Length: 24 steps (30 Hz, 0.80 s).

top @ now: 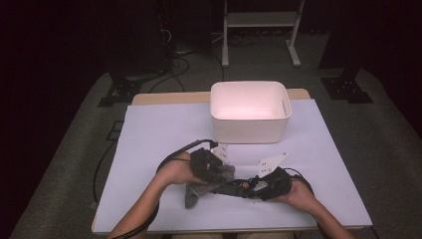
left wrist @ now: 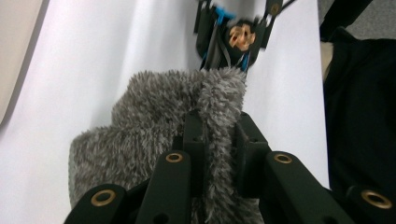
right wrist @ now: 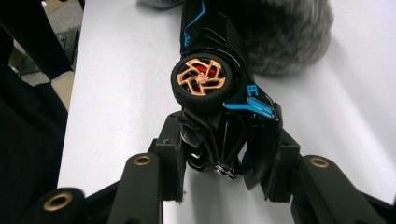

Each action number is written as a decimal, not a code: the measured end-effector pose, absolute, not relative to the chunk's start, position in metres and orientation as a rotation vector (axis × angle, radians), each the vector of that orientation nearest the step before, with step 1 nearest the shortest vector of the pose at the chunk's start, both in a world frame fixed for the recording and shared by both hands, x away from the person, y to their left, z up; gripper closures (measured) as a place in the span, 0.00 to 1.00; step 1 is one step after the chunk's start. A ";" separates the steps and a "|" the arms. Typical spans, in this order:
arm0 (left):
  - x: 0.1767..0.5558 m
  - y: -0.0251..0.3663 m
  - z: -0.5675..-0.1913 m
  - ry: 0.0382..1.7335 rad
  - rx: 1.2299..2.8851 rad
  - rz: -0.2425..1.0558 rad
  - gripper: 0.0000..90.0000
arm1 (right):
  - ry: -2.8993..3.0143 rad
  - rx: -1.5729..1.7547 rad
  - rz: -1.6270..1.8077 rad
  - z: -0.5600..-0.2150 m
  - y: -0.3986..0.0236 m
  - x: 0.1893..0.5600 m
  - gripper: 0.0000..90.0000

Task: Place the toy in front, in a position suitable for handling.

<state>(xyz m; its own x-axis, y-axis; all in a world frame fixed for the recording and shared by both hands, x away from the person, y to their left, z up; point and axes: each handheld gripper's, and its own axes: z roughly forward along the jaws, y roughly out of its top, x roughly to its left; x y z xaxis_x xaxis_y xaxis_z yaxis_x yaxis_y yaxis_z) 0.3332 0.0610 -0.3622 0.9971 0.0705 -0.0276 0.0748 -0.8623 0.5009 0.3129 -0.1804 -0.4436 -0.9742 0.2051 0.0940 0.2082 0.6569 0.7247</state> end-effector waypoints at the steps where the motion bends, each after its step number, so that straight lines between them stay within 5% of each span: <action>1: 0.333 0.065 -0.362 0.113 2.612 -0.009 0.87 | -2.861 -0.353 -1.244 -0.443 -0.180 0.313 0.64; 16: 0.334 0.112 -0.376 0.241 2.585 -0.035 0.86 | -2.897 -0.347 -1.168 -0.438 -0.190 0.315 0.64; 24: 0.335 0.098 -0.386 0.212 2.548 -0.093 0.85 | -2.901 -0.369 -1.115 -0.435 -0.197 0.316 0.63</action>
<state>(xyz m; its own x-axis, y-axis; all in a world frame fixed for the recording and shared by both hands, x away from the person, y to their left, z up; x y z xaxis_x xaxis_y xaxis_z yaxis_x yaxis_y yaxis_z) 0.3352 0.0978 -0.3863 0.9850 0.1314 -0.1122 0.1716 -0.8222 0.5427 0.3157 -0.1968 -0.4354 -0.9721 0.2147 0.0945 0.2228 0.7183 0.6591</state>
